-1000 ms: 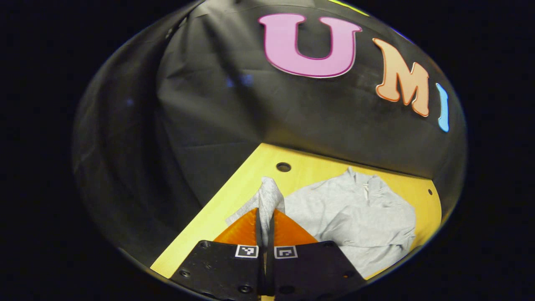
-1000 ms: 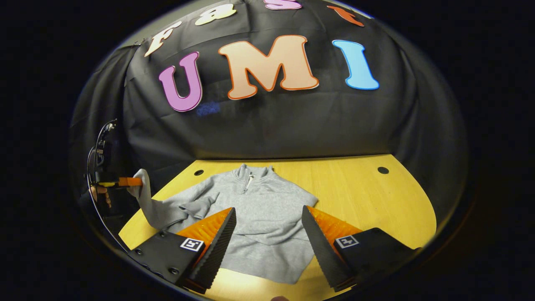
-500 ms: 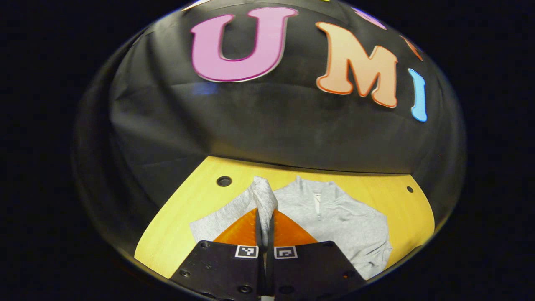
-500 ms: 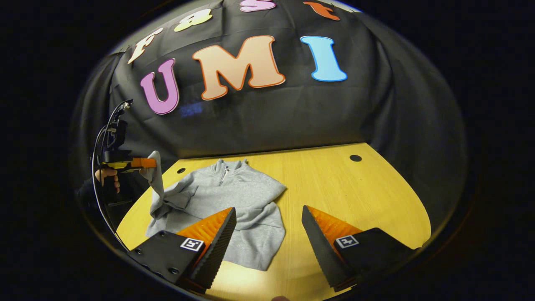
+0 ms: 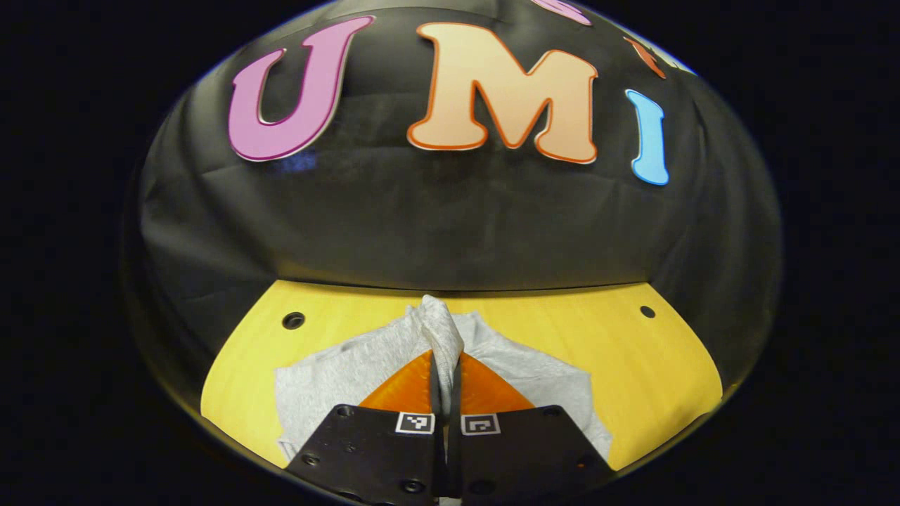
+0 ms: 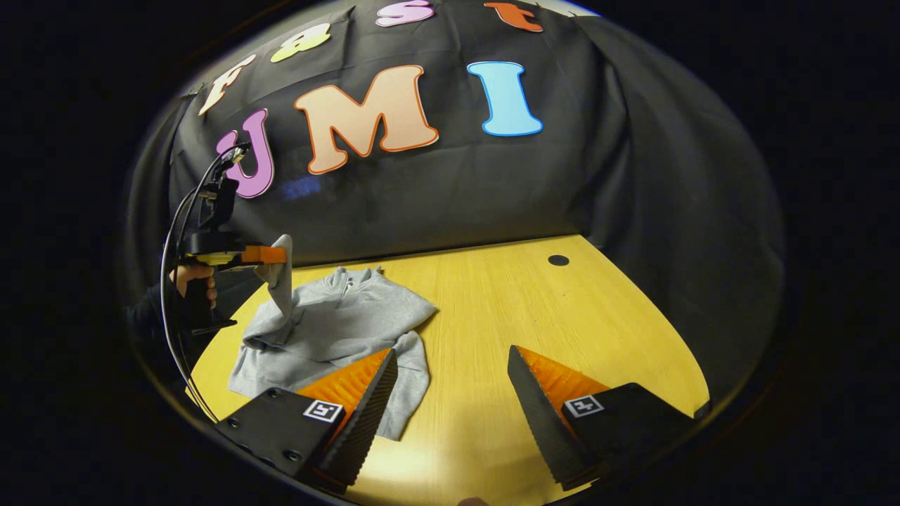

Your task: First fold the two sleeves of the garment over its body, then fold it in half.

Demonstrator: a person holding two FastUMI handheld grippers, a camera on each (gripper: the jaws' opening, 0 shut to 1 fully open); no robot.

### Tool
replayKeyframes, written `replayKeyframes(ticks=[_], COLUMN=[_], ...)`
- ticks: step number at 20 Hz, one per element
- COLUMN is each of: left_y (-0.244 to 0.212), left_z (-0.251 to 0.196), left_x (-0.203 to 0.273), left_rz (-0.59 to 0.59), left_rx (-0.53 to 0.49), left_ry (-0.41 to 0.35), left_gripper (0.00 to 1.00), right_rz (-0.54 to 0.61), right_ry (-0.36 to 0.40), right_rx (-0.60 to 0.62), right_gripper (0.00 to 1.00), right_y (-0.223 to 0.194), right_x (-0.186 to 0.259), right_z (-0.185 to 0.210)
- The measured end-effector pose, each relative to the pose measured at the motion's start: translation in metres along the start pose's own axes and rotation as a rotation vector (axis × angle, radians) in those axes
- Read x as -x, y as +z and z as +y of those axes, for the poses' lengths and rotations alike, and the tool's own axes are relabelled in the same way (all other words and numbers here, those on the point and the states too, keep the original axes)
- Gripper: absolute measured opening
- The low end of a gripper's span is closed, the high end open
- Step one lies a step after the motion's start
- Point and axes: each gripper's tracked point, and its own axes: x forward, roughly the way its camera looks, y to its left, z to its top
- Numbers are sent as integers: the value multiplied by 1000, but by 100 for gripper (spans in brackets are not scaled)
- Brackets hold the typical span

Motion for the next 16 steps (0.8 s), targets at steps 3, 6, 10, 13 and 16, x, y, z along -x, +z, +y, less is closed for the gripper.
replayKeyframes(ticks=[3, 6, 10, 13, 16], left_y=[-5, -11, -33, -55, -76], left_z=[-32, -58, -88, -96, -102], left_x=[-10, -17, -35, -46, -52], left_rz=[11, 31, 80, 122, 170], left_rx=[-24, -35, -53, -99, -116], left_ry=[-33, -49, -102, -97, -103], left_gripper=[0, 0, 2, 0, 0], right_rz=[1, 6, 9, 10, 19], right_ry=[-17, -31, -40, -42, -40], right_rx=[-9, -20, -23, -28, -30], right_gripper=[94, 98, 98, 98, 94], right_y=[-3, -7, -12, -13, -19], right_x=[6, 11, 14, 15, 15], right_z=[-18, -32, -44, -47, -46])
